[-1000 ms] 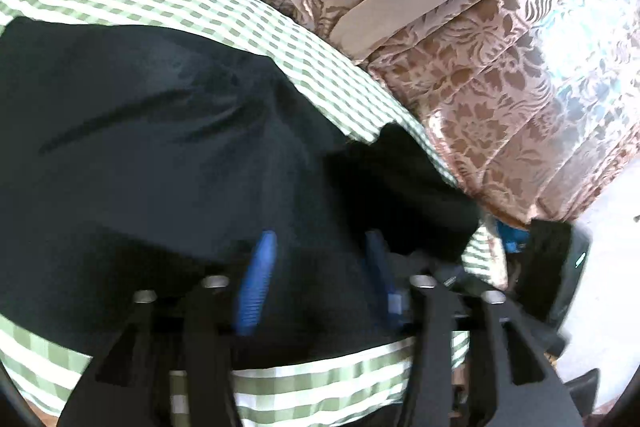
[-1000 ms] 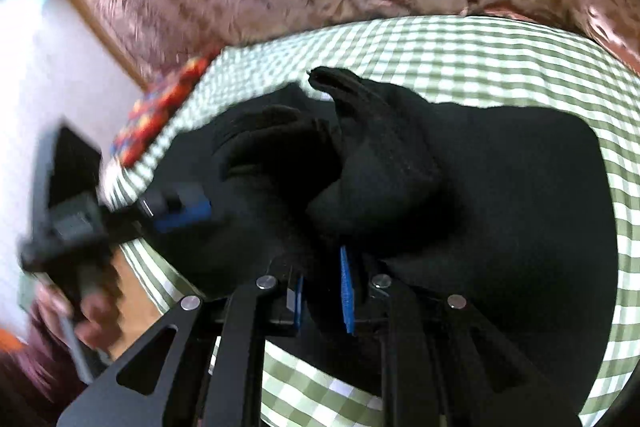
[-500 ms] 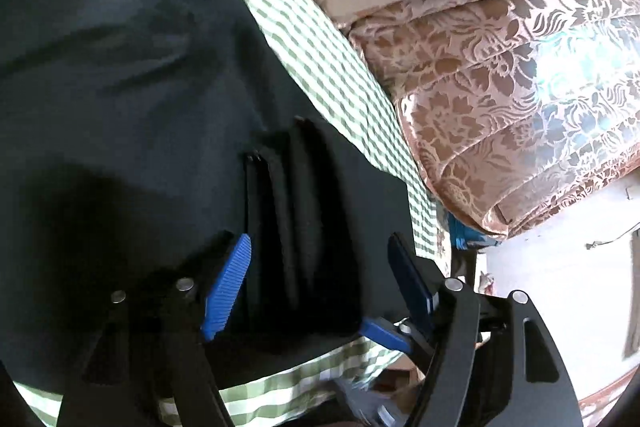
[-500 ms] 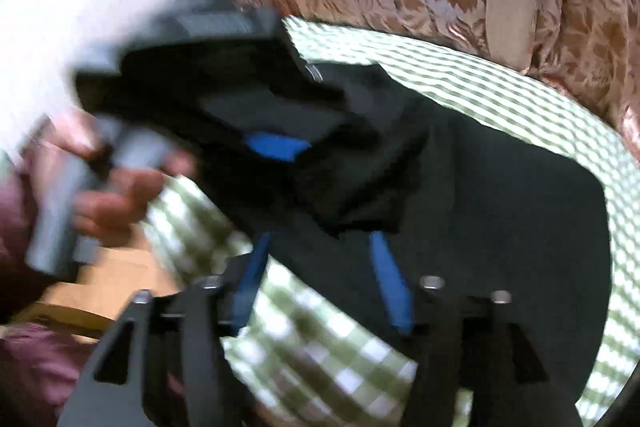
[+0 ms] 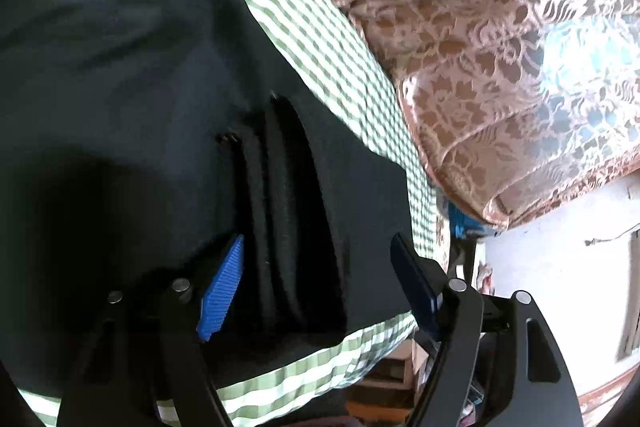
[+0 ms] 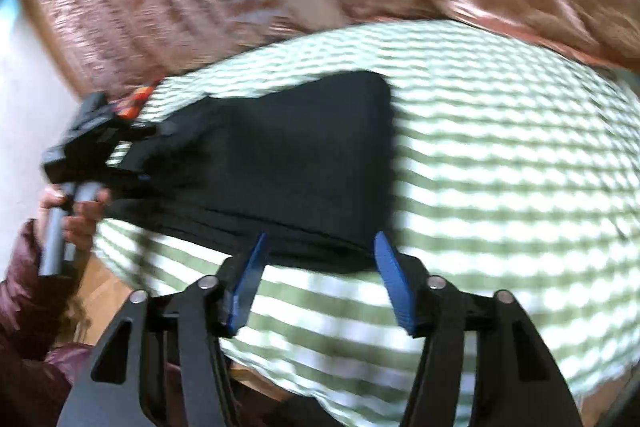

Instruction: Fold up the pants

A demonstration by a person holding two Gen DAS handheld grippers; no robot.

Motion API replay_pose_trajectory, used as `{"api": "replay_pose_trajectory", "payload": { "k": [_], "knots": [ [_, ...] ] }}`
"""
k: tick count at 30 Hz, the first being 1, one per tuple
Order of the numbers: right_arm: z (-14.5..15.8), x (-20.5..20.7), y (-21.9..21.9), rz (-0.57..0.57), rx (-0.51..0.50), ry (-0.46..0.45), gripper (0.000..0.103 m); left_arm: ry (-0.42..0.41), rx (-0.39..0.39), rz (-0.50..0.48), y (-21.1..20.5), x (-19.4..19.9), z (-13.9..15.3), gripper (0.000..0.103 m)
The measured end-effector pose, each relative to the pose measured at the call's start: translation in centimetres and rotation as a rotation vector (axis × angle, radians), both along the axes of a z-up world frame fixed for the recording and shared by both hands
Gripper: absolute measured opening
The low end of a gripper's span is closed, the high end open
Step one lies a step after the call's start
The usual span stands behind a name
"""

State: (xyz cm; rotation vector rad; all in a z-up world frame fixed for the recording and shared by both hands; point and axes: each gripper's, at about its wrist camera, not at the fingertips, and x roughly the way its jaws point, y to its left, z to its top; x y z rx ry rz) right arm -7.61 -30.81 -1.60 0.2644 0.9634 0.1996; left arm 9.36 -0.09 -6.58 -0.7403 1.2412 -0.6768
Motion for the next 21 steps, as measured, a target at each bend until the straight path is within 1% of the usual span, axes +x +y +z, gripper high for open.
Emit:
{"api": "replay_pose_trajectory", "payload": {
  "k": [1,2,3,4,5,6,7,9,10,11,12,13,14,15,16,17,19,21],
  "knots": [
    [-0.6,0.0,-0.8,-0.034,-0.002,0.02,0.044,-0.001,0.025,-0.008,-0.4,0.0,0.0,0.072],
    [-0.9,-0.1,-1.2,-0.053,-0.001,0.031,0.039,-0.008,0.057,-0.017,-0.8,0.0,0.0,0.063],
    [-1.3,-0.1,-1.5,-0.069,-0.003,0.039,0.039,-0.013,0.073,-0.023,-1.1,0.0,0.1,0.049],
    [-1.6,0.0,-1.6,-0.072,0.003,0.041,0.039,-0.025,0.105,-0.03,-1.4,0.0,0.4,0.041],
    [-1.7,0.2,-1.6,-0.073,0.013,0.038,0.039,-0.037,0.123,-0.033,-1.4,0.0,0.6,0.024],
    [-1.7,0.5,-1.5,-0.08,0.026,0.03,0.039,-0.063,0.123,-0.034,-1.4,0.0,1.3,0.019],
    [-1.7,0.8,-1.4,-0.091,0.039,0.021,0.039,-0.101,0.114,-0.031,-1.3,-0.1,2.2,0.016],
    [-1.8,1.3,-1.1,-0.084,0.039,0.015,0.031,-0.192,0.102,-0.041,-1.0,-0.7,4.3,0.015],
    [-2.0,1.6,-0.7,-0.067,0.012,0.02,0.028,-0.241,0.094,-0.051,-0.8,-1.1,5.5,0.015],
    [-2.4,1.6,-0.4,-0.058,-0.007,0.03,0.028,-0.27,0.101,-0.057,-0.6,-1.5,5.9,0.015],
    [-2.8,1.5,-0.4,-0.053,-0.016,0.041,0.028,-0.295,0.137,-0.067,-0.4,-1.9,5.8,0.014],
    [-3.2,1.5,-0.5,-0.053,-0.015,0.053,0.028,-0.296,0.167,-0.073,-0.2,-2.0,5.2,0.014],
    [-3.5,1.5,-0.5,-0.055,-0.017,0.066,0.028,-0.279,0.22,-0.078,-0.1,-2.0,3.9,0.014],
    [-3.7,1.4,-0.6,-0.055,-0.02,0.072,0.028,-0.265,0.252,-0.083,0.0,-2.0,2.8,0.014],
    [-3.7,1.3,-0.7,-0.052,-0.026,0.078,0.028,-0.234,0.289,-0.09,0.2,-2.0,1.1,0.014],
    [-3.6,1.3,-0.7,-0.049,-0.032,0.08,0.028,-0.218,0.291,-0.084,0.3,-2.1,0.1,0.017],
    [-3.2,1.1,-0.8,-0.039,-0.047,0.082,0.028,-0.217,0.254,-0.048,1.0,-2.4,-0.3,0.021],
    [-2.3,0.9,-1.1,-0.037,-0.055,0.069,0.028,-0.21,0.229,-0.014,1.9,-2.6,0.0,0.034]
  ]
}}
